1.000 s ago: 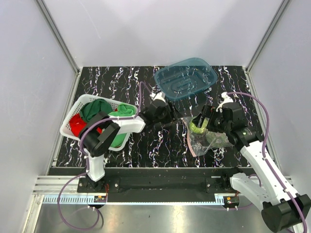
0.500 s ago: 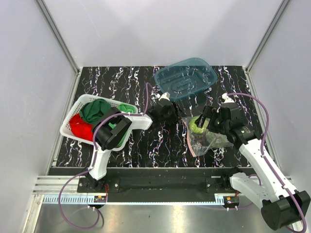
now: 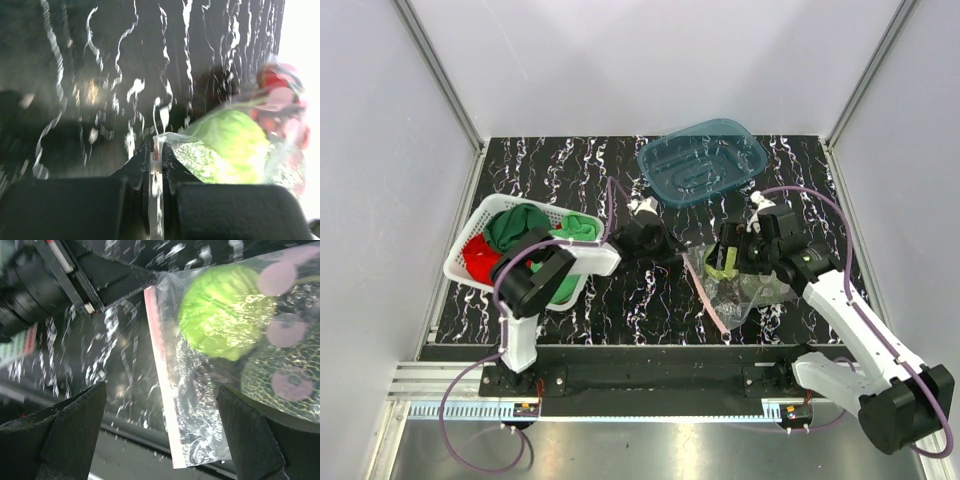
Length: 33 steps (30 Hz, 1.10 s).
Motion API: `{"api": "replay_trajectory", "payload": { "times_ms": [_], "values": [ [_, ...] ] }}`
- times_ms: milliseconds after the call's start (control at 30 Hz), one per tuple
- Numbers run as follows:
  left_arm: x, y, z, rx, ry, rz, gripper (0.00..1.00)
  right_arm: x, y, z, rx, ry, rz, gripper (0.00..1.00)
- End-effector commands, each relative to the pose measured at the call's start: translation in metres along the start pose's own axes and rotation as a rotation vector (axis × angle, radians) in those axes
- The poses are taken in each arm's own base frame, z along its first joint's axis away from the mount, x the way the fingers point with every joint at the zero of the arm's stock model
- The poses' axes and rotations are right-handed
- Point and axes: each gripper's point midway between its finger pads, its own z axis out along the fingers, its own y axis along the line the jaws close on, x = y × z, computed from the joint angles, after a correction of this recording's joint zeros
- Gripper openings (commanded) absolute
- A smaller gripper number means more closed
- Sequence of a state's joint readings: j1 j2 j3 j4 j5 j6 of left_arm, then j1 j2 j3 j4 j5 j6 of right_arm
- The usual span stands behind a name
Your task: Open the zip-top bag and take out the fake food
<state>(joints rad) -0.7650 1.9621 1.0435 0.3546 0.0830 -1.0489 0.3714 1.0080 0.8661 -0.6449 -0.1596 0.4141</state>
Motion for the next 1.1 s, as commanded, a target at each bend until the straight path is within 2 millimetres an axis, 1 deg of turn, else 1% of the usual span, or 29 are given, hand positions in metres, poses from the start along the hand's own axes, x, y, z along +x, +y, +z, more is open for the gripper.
{"api": "replay_trajectory", "payload": {
  "times_ms": [0, 33, 100, 133, 167, 200, 233, 267, 300, 333, 367, 400, 467, 500, 533, 567, 600, 633, 667, 700, 733, 767, 800, 867, 900, 933, 1000, 1033, 1067],
  "values": [
    [-0.034, -0.04, -0.052, 0.067, -0.131, 0.06, 0.0, -0.01, 0.043, -0.012, -0.121, -0.009, -0.099, 1.0],
    [-0.039, -0.051, -0.067, 0.091, -0.148, 0.073, 0.0, -0.005, 0.052, -0.01, -0.143, 0.016, -0.116, 1.0],
    [-0.042, -0.047, -0.079, 0.064, -0.166, 0.115, 0.0, -0.007, 0.07, -0.013, -0.198, 0.034, -0.119, 1.0],
    [-0.046, -0.056, -0.091, 0.087, -0.181, 0.132, 0.0, -0.006, 0.073, -0.011, -0.204, 0.052, -0.114, 1.0],
    [-0.048, -0.058, -0.096, 0.098, -0.19, 0.167, 0.0, -0.014, 0.083, -0.016, -0.235, 0.043, -0.126, 1.0],
    [-0.046, -0.059, -0.1, 0.112, -0.187, 0.187, 0.0, -0.018, 0.086, -0.018, -0.242, 0.038, -0.139, 1.0],
    [-0.05, -0.066, -0.107, 0.132, -0.202, 0.209, 0.0, -0.022, 0.088, -0.015, -0.242, 0.042, -0.159, 1.0],
    [-0.054, -0.069, -0.108, 0.136, -0.214, 0.26, 0.0, -0.036, 0.095, -0.02, -0.256, 0.007, -0.22, 1.0],
    [-0.053, -0.084, -0.112, 0.192, -0.187, 0.297, 0.0, -0.045, 0.095, -0.02, -0.241, -0.013, -0.247, 1.0],
    [-0.056, -0.089, -0.114, 0.211, -0.188, 0.355, 0.0, -0.055, 0.089, -0.016, -0.188, -0.043, -0.255, 1.0],
    [-0.057, -0.096, -0.117, 0.231, -0.183, 0.384, 0.0, -0.069, 0.096, -0.021, -0.201, -0.08, -0.285, 0.99],
    [-0.062, -0.11, -0.123, 0.264, -0.173, 0.412, 0.0, -0.076, 0.1, -0.023, -0.212, -0.098, -0.301, 1.0],
    [-0.075, -0.115, -0.129, 0.269, -0.171, 0.471, 0.0, -0.089, 0.116, -0.03, -0.276, -0.138, -0.359, 1.0],
    [-0.071, -0.117, -0.136, 0.282, -0.119, 0.493, 0.0, -0.091, 0.121, -0.031, -0.302, -0.152, -0.383, 1.0],
    [-0.087, -0.128, -0.145, 0.298, -0.142, 0.539, 0.0, -0.097, 0.132, -0.036, -0.358, -0.194, -0.421, 1.0],
    [-0.093, -0.132, -0.15, 0.298, -0.141, 0.56, 0.0, -0.095, 0.133, -0.035, -0.381, -0.204, -0.483, 1.0],
    [-0.093, -0.13, -0.158, 0.285, -0.112, 0.573, 0.0, -0.094, 0.136, -0.037, -0.408, -0.218, -0.514, 1.0],
    [-0.106, -0.136, -0.166, 0.294, -0.134, 0.608, 0.0, -0.098, 0.148, -0.045, -0.476, -0.267, -0.562, 1.0],
    [-0.108, -0.137, -0.171, 0.301, -0.128, 0.621, 0.0, -0.093, 0.147, -0.041, -0.505, -0.27, -0.604, 1.0],
    [-0.105, -0.138, -0.177, 0.32, -0.095, 0.632, 0.0, -0.095, 0.148, -0.042, -0.537, -0.288, -0.652, 1.0],
    [-0.112, -0.14, -0.186, 0.332, -0.112, 0.645, 0.0, -0.087, 0.155, -0.045, -0.615, -0.269, -0.691, 1.0],
    [-0.114, -0.143, -0.192, 0.348, -0.114, 0.653, 0.0, -0.087, 0.156, -0.046, -0.635, -0.276, -0.735, 1.0],
    [-0.112, -0.149, -0.2, 0.392, -0.099, 0.671, 0.0, -0.086, 0.157, -0.046, -0.656, -0.273, -0.75, 1.0],
    [-0.115, -0.152, -0.209, 0.423, -0.099, 0.706, 0.0, -0.087, 0.158, -0.055, -0.749, -0.27, -0.778, 1.0],
    [-0.108, -0.155, -0.213, 0.462, -0.068, 0.721, 0.0, -0.086, 0.158, -0.058, -0.787, -0.267, -0.78, 1.0],
    [-0.108, -0.157, -0.216, 0.483, -0.062, 0.739, 0.0, -0.091, 0.157, -0.061, -0.819, -0.281, -0.785, 1.0],
    [-0.1, -0.164, -0.22, 0.543, -0.023, 0.761, 0.0, -0.096, 0.157, -0.06, -0.839, -0.276, -0.788, 1.0],
    [-0.097, -0.166, -0.221, 0.568, -0.006, 0.764, 0.0, -0.094, 0.155, -0.056, -0.86, -0.245, -0.777, 1.0],
    [-0.094, -0.17, -0.223, 0.593, 0.01, 0.767, 0.0, -0.098, 0.158, -0.056, -0.871, -0.25, -0.79, 1.0]
  ]
}}
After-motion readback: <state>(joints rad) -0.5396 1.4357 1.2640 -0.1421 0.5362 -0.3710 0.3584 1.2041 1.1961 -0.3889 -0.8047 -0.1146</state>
